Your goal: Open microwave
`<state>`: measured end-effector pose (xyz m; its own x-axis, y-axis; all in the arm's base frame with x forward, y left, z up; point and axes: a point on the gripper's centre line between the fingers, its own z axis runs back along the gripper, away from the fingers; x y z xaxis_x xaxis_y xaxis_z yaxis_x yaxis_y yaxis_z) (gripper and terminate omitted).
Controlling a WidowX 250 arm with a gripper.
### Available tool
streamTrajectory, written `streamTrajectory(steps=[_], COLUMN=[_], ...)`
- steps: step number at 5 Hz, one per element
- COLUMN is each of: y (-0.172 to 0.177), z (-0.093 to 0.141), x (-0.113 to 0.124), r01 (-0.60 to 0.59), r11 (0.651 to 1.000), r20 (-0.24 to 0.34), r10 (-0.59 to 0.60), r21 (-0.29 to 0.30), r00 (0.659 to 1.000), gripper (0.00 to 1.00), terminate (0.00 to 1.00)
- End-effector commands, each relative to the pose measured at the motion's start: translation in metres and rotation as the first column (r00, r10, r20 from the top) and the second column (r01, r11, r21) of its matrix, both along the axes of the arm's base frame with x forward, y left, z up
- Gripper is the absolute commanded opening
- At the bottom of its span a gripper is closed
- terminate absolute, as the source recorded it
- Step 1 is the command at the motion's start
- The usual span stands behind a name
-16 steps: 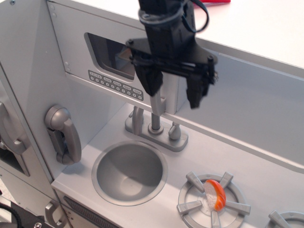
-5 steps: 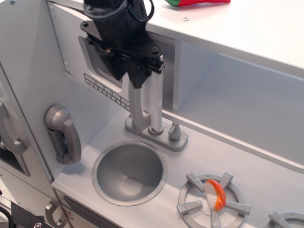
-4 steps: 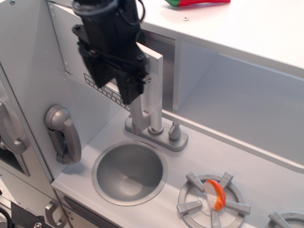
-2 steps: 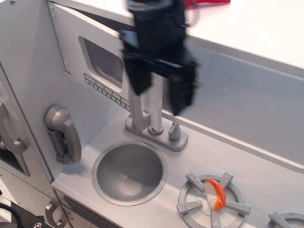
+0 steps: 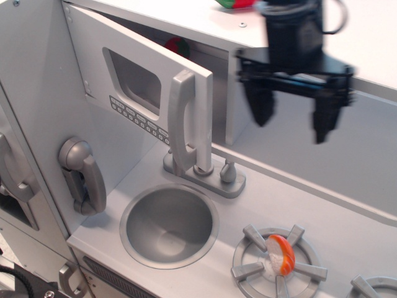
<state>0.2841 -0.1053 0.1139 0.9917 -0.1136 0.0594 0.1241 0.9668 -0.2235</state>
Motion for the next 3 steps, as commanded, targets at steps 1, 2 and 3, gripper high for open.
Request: streamTrajectory(steps=[1, 2, 3], y=[0.018, 0.038, 0.060], z=[0.025, 0.030, 0.037], x=[0.023, 0.018, 0.022], r01=[-0.021, -0.033, -0.098], r11=[0.999, 0.997, 0.992], r20=[0.082, 0.119, 0.193], r10=[0.019, 0.025, 0.080], r21=[0.026, 0.068, 0.085], r00=[0.996, 0.993, 0.978], gripper=[1.00, 1.00, 1.00], terminate=[0.00, 0.00, 0.00])
